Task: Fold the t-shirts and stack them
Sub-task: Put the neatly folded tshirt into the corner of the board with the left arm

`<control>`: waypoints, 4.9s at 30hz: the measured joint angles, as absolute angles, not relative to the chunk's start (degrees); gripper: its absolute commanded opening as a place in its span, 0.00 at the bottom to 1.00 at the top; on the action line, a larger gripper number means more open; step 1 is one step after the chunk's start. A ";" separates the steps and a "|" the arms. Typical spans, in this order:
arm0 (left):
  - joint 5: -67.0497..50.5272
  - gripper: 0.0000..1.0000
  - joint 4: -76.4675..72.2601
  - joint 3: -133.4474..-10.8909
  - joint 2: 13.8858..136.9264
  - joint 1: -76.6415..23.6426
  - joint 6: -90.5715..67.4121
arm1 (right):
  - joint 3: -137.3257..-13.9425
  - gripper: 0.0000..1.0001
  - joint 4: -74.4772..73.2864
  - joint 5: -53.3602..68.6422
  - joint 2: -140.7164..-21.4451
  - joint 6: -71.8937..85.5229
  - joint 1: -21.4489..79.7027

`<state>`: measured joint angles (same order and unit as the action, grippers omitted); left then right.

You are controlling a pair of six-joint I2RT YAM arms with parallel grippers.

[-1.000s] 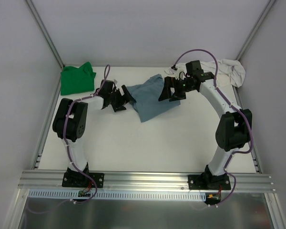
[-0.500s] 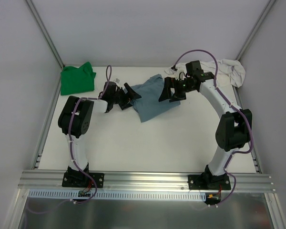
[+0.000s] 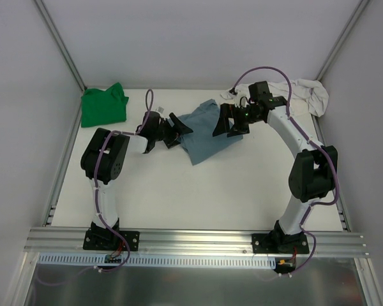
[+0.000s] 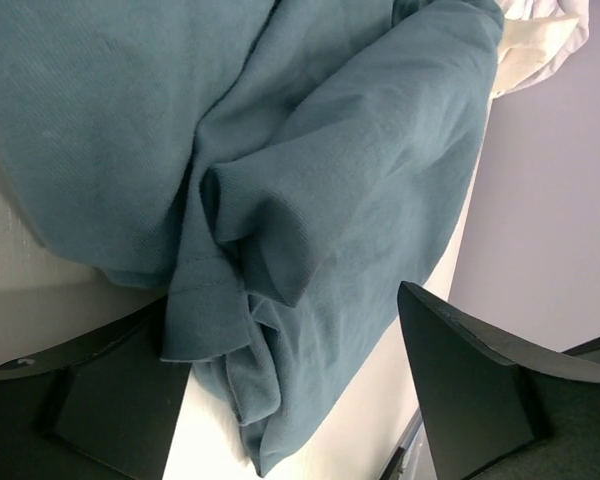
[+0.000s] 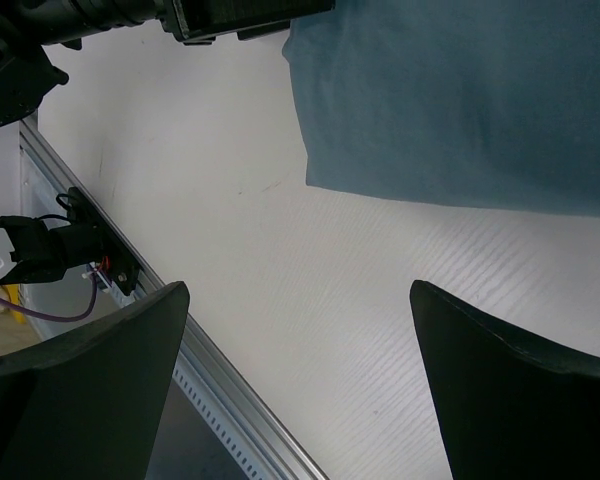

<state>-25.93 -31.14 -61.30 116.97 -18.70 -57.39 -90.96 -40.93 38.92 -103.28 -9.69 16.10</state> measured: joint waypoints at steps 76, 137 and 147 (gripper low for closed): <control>-10.50 0.00 34.30 -110.15 126.17 -5.21 3.18 | -90.63 0.99 -39.86 42.50 -103.24 -9.32 14.48; -23.44 0.99 -23.51 -58.19 110.19 1.63 -38.59 | -90.65 1.00 -43.07 42.46 -103.22 -8.16 14.44; -24.40 0.99 -25.02 -60.80 112.92 1.61 -40.05 | -92.55 0.99 -44.40 42.41 -103.22 -8.16 14.44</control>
